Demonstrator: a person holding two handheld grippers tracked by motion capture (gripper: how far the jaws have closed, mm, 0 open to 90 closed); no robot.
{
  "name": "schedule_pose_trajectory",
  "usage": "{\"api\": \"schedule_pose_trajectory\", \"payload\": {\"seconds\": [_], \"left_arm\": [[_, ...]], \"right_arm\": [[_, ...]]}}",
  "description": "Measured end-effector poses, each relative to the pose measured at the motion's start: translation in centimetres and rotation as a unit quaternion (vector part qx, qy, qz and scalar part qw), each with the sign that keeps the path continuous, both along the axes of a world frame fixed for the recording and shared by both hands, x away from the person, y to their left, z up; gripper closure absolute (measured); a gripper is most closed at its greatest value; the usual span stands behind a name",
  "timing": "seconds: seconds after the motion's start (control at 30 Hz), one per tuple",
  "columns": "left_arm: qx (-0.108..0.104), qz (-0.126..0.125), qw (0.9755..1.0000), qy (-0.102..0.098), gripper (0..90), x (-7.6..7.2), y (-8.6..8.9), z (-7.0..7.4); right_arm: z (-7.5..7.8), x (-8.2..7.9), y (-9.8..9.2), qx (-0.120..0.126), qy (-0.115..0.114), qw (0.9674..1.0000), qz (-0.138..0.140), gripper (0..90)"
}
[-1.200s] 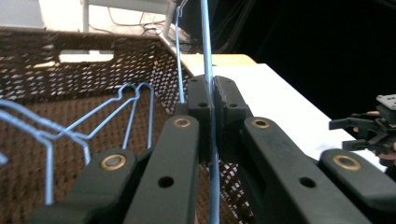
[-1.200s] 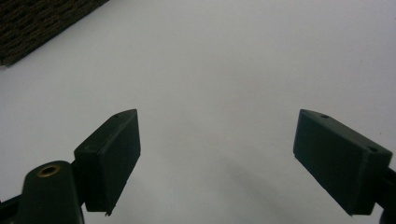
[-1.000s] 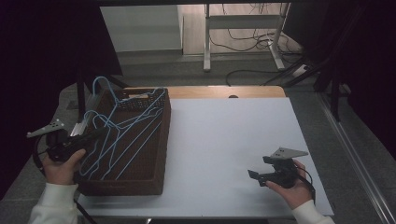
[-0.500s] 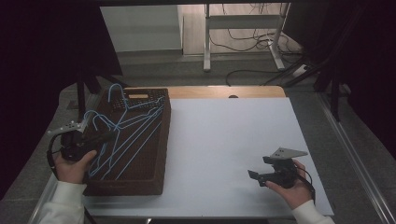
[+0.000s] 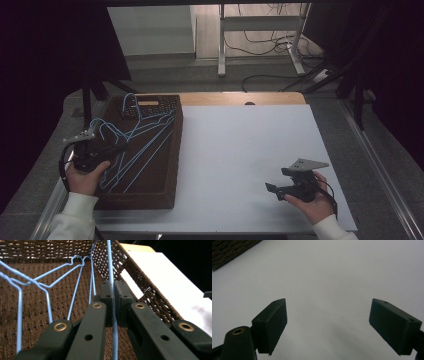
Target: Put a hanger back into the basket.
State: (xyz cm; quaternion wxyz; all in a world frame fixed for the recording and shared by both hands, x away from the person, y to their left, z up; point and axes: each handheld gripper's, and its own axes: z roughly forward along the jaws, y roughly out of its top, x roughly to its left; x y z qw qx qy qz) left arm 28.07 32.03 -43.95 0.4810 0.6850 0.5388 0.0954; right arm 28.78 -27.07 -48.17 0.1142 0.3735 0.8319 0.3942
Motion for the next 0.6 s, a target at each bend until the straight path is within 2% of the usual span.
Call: {"api": "schedule_pose_trajectory", "payload": {"seconds": [0.03, 0.07, 0.1, 0.2, 0.27, 0.4, 0.5, 0.6], "left_arm": [[-0.004, -0.008, 0.9999, 0.010, 84.2, 0.2, 0.0, -0.1], [0.001, -0.006, 0.9997, 0.023, 76.5, 0.5, -0.1, -0.2], [0.006, 0.002, 0.9997, 0.024, 67.9, 0.5, -0.1, -0.2], [0.020, 0.018, 0.9995, 0.018, 54.1, 0.5, -0.2, -0.1], [0.038, 0.023, 0.9989, 0.012, 49.0, 0.3, -0.2, 0.0], [0.036, 0.013, 0.9993, 0.000, 41.6, 0.0, -0.3, 0.5], [0.042, -0.004, 0.9991, -0.012, 36.1, -0.4, -0.9, 1.3], [0.049, -0.033, 0.9981, -0.019, 32.6, -0.7, -2.0, 2.1]], "right_arm": [[0.0, 0.0, 0.0, 0.000, 0.000, 1.0000, 0.000, 14.7], [0.0, 0.0, 0.0, 0.000, 0.000, 1.0000, -0.001, 14.7], [0.0, 0.0, 0.0, 0.000, 0.000, 1.0000, -0.001, 14.7], [0.1, -0.1, 0.0, 0.001, 0.000, 1.0000, -0.001, 14.7], [0.1, -0.1, 0.0, 0.001, 0.000, 1.0000, 0.000, 14.7], [0.2, -0.1, 0.1, 0.000, -0.001, 1.0000, 0.001, 14.7], [0.1, -0.1, 0.1, 0.000, -0.001, 1.0000, 0.001, 14.7], [0.2, -0.1, 0.0, 0.000, -0.001, 1.0000, 0.001, 14.7]]}}
